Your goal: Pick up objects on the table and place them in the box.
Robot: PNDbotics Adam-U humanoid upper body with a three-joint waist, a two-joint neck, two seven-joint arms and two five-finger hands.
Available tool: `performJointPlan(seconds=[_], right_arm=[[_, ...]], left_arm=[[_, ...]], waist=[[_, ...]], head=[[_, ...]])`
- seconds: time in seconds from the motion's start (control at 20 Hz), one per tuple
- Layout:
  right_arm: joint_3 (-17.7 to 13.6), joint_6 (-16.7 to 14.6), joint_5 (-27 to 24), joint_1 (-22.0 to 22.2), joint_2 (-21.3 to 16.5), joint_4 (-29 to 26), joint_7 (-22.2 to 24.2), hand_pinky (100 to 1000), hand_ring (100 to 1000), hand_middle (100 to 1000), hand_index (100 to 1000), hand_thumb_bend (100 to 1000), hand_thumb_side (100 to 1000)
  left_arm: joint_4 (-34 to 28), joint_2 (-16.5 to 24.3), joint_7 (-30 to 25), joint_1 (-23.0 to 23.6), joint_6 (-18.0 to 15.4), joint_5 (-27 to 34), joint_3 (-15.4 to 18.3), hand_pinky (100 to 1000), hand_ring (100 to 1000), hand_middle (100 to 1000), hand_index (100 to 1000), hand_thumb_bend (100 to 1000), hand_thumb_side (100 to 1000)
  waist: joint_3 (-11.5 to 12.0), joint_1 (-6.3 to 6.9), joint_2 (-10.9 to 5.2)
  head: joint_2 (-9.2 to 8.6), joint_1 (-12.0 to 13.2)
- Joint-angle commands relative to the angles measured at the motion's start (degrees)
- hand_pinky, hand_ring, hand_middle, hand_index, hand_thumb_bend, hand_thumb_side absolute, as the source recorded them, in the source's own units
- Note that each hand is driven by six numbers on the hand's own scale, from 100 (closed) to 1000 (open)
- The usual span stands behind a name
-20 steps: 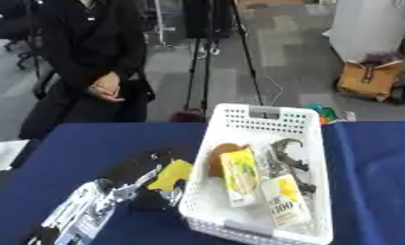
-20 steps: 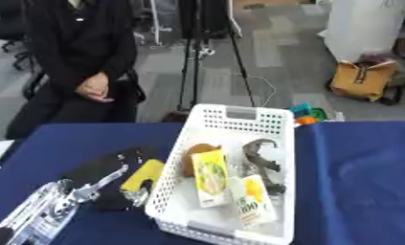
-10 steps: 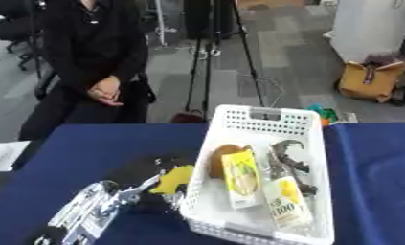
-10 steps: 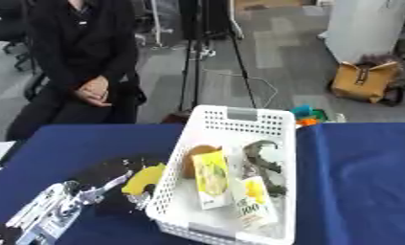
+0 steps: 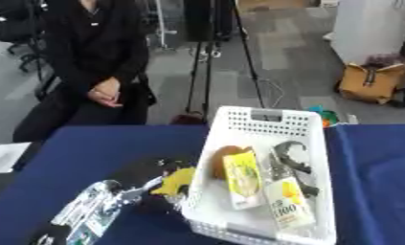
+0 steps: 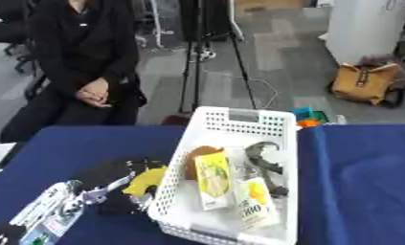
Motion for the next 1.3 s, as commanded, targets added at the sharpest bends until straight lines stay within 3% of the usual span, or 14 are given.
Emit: performJointPlan(seconds=[0.05, 0.45, 0.85, 0.95, 1.3], right_arm=[[0.1, -0.1, -0.4, -0.5, -0.8, -1.3, 0.2, 574, 528, 498, 670, 100, 894], [0.2, -0.2, -0.7, -0.7, -0.8, -1.3, 0.2, 574, 528, 498, 668, 100, 896], [0.4, -0.5, -1.1, -0.8, -0.7, -1.3, 0.3, 575, 528, 498, 668, 100, 895], [0.4, -0.6, -1.1, -0.8, -0.8, -1.3, 0.4, 575, 528, 498, 668, 100, 895], [0.4, -0.6, -1.1, -0.6, -0.8, -1.3, 0.6, 575, 527, 498, 669, 100, 895]], left_arm=[[0.3, 1.0, 1.8, -0.4, -0.7, -2.2, -0.3, 1000, 1000, 1000, 1000, 100, 829], [2.2, 0.6, 2.4, -1.6, -2.0, -3.9, -0.8, 1000, 1000, 1000, 1000, 100, 861], [5.6, 0.7, 1.9, -2.3, -0.8, -6.7, -0.8, 1000, 1000, 1000, 1000, 100, 805], [5.8, 0.7, 1.8, -2.1, -0.5, -6.0, -0.4, 1000, 1000, 1000, 1000, 100, 830], [5.1, 2.1, 1.2, -2.2, 0.3, -4.0, 0.4, 1000, 1000, 1000, 1000, 100, 792]], waist=[[-0.1, -0.36, -0.7], [-0.1, -0.58, -0.53], [-0.2, -0.67, -0.29], [-0.1, -0.67, -0.25], [0.1, -0.64, -0.35]], head=[[-0.87, 0.2], [-1.14, 0.4], [-0.98, 0.4], [-0.94, 0.3], [-0.98, 0.4]])
